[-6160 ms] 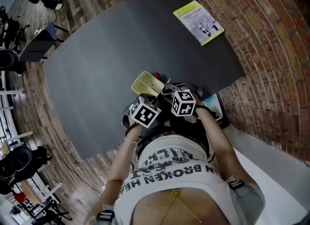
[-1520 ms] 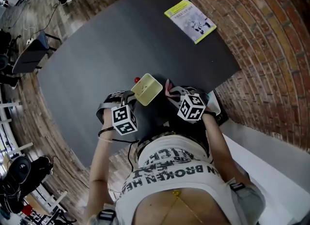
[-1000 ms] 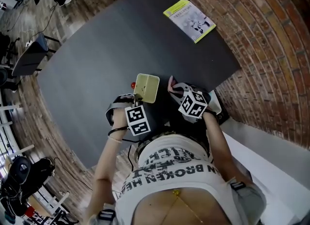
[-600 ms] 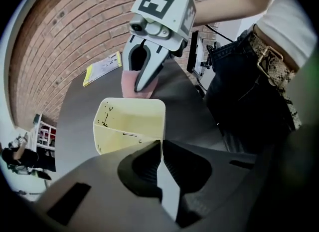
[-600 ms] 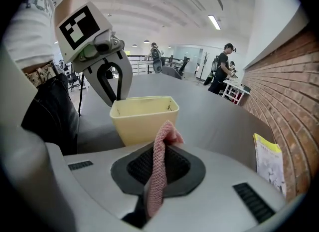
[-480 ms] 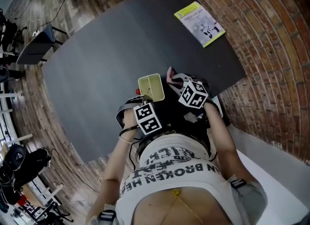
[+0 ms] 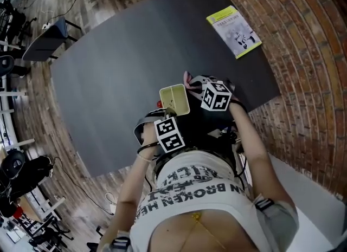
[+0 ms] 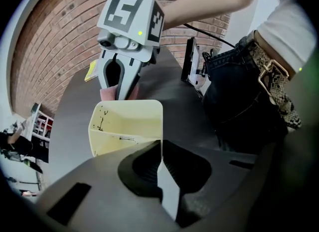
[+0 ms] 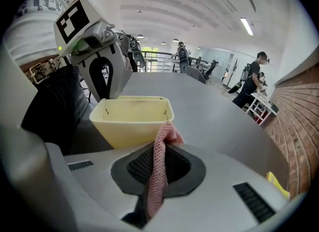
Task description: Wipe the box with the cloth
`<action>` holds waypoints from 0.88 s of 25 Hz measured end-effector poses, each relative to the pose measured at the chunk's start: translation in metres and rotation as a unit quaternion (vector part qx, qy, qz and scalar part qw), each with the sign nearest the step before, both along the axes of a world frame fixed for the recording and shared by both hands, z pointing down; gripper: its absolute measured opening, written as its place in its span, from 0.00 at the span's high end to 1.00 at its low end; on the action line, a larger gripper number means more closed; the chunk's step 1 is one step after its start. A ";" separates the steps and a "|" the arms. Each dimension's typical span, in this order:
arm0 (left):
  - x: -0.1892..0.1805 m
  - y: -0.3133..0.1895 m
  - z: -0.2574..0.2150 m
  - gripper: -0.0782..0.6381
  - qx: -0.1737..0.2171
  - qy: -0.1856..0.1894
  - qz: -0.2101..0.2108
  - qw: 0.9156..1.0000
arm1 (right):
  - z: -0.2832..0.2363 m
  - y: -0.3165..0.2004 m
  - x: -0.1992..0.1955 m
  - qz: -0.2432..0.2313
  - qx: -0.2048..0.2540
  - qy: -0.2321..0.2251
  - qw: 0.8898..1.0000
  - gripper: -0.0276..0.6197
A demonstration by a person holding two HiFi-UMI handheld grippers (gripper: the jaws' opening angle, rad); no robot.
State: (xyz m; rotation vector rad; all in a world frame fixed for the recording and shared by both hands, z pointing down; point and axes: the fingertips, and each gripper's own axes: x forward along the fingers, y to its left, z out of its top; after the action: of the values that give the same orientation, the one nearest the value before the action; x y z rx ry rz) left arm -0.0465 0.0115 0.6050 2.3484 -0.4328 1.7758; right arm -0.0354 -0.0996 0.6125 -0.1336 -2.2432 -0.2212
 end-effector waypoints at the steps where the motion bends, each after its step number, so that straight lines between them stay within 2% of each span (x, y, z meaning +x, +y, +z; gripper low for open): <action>1: 0.000 0.000 0.000 0.87 -0.001 0.000 0.003 1.000 | 0.001 -0.001 -0.002 -0.008 0.001 0.004 1.000 0.93; 10: -0.001 -0.001 0.002 0.87 -0.001 0.005 0.022 1.000 | 0.009 -0.001 -0.009 -0.044 0.037 0.030 0.998 0.93; 22: -0.001 -0.001 0.003 0.87 0.000 0.010 0.020 1.000 | 0.012 0.036 0.002 -0.023 0.007 0.020 1.000 0.93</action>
State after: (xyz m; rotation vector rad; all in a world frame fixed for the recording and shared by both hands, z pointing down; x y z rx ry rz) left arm -0.0475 0.0109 0.6083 2.3887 -0.3863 1.7677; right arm -0.0338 -0.0640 0.6245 -0.1817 -2.2009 -0.2570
